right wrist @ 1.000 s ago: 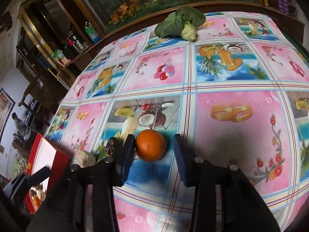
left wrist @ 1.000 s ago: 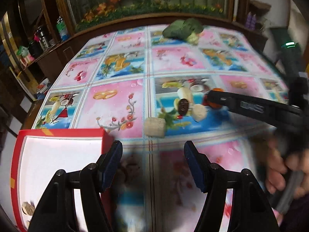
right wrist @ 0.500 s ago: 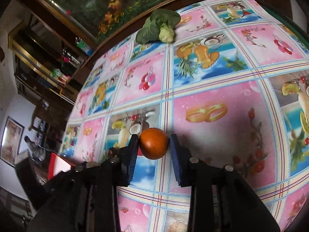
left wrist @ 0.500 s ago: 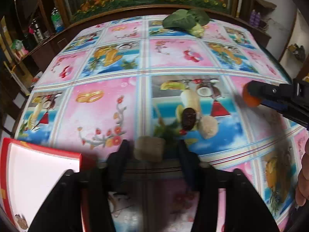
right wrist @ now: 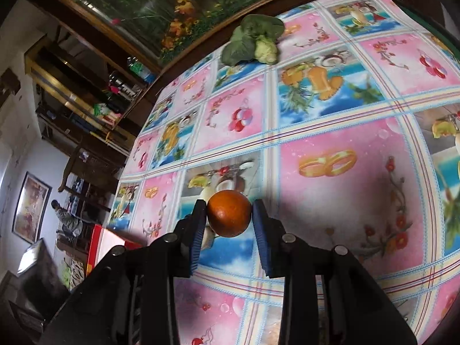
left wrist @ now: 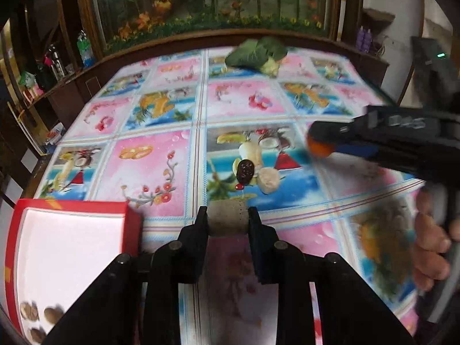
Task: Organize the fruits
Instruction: 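Carry the orange into the tray with the right gripper while the left gripper releases its cube there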
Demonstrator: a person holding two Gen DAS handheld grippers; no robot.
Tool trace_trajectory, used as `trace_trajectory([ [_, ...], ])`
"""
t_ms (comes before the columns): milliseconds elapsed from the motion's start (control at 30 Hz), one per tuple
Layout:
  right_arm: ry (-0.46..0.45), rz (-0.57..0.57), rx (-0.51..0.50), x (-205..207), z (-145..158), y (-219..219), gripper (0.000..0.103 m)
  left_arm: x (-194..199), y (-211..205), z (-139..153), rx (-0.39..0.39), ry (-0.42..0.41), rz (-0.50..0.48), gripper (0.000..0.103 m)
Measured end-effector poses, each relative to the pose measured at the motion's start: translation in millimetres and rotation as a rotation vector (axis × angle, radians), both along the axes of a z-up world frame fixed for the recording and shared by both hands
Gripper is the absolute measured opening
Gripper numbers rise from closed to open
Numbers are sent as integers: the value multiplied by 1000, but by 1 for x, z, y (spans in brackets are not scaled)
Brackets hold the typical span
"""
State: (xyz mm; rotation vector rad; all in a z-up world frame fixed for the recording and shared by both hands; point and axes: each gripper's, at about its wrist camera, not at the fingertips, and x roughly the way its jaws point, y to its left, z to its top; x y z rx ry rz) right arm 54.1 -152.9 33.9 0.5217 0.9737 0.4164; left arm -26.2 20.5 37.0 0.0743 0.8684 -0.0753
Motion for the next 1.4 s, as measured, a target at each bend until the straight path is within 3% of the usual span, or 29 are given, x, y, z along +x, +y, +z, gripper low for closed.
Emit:
trace_trajectory([
  [233,-129,92,14,-18,18,22,35,-58,33,34,-29,-130,71,26],
  [400,-268,165,7,-39,35,43,35,-96,81,38,-23,-148,183,26],
  [567,-347,197,0,-54,41,55,35,-127,133,32,5,-143,314,26],
  [767,-330,224,6,-63,34,75,35,-137,157,24,12,-145,374,26],
  [967,-268,330,27,-76,33,128,35,-114,167,20,27,-142,388,26],
  [1033,-244,367,47,-77,33,155,35,-97,177,19,40,-107,400,26],
  [1133,-206,381,14,-73,31,202,35,-74,197,15,-19,-37,410,26],
  [1267,-131,409,49,-70,12,242,35,-53,211,5,6,37,445,25],
  [1400,-123,473,-66,-72,-7,255,35,-47,213,-5,6,64,456,25],
])
